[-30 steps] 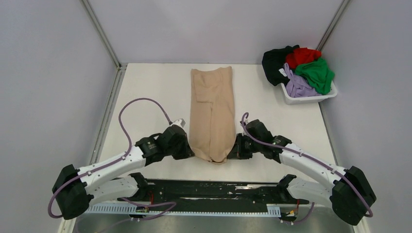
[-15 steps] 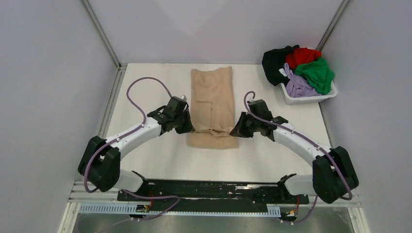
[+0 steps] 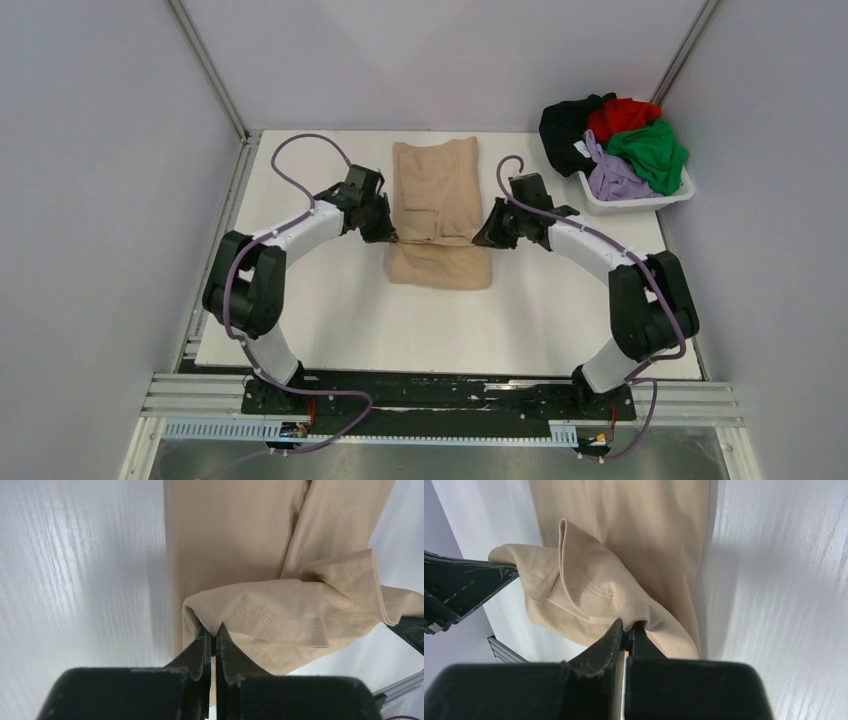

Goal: Fold and stack the t-shirts
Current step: Fold the folded rectangular tshirt in 1/3 of the way

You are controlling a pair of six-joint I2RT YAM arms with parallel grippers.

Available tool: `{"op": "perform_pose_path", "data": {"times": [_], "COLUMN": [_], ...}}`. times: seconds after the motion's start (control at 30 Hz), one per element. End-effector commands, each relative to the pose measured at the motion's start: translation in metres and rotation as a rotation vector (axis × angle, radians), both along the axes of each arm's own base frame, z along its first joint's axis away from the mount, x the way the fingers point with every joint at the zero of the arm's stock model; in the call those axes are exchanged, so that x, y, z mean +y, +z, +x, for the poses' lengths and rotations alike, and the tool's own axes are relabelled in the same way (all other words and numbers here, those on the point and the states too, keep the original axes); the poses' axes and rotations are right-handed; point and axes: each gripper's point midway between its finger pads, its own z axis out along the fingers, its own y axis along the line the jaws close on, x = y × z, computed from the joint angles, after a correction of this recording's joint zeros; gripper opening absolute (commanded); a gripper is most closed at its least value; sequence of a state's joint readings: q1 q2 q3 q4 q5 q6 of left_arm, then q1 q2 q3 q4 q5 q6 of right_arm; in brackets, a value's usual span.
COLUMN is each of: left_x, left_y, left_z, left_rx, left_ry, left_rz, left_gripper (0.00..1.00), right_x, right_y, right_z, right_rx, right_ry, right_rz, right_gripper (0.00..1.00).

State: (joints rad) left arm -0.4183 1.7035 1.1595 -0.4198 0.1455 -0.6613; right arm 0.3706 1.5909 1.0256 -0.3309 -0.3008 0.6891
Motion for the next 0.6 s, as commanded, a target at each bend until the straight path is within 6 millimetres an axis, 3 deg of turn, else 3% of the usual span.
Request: {"op": "perform_pose_path", "data": {"times": [0.0,0.3,0.57], "left_x": [-0.011,-0.01,-0.012], "left_y": [0.005,-0.003,-0.016], "left_z": [0.025,0.059,0.07], "left_rx": [-0.04,-0.055,-0.019], "left_ry": [-0.046,-0.038,-0.035], "left_rz": [-0.044,-0.028,-0.019], "left_gripper": [0.01,0.13,0.15], "right_x": [0.005,0.0,-0.001], "right_y": [0.012,-0.002,-0.015], "right_z": [0.027,0.048,0.063], "right_rx": [-0.074,-0.056,-0.017], "right_ry": [0.008,-0.021,-0.063], "right_rz": [0.012,0.006,0.018], "right_gripper": [0.0,0.02,0.06]}}
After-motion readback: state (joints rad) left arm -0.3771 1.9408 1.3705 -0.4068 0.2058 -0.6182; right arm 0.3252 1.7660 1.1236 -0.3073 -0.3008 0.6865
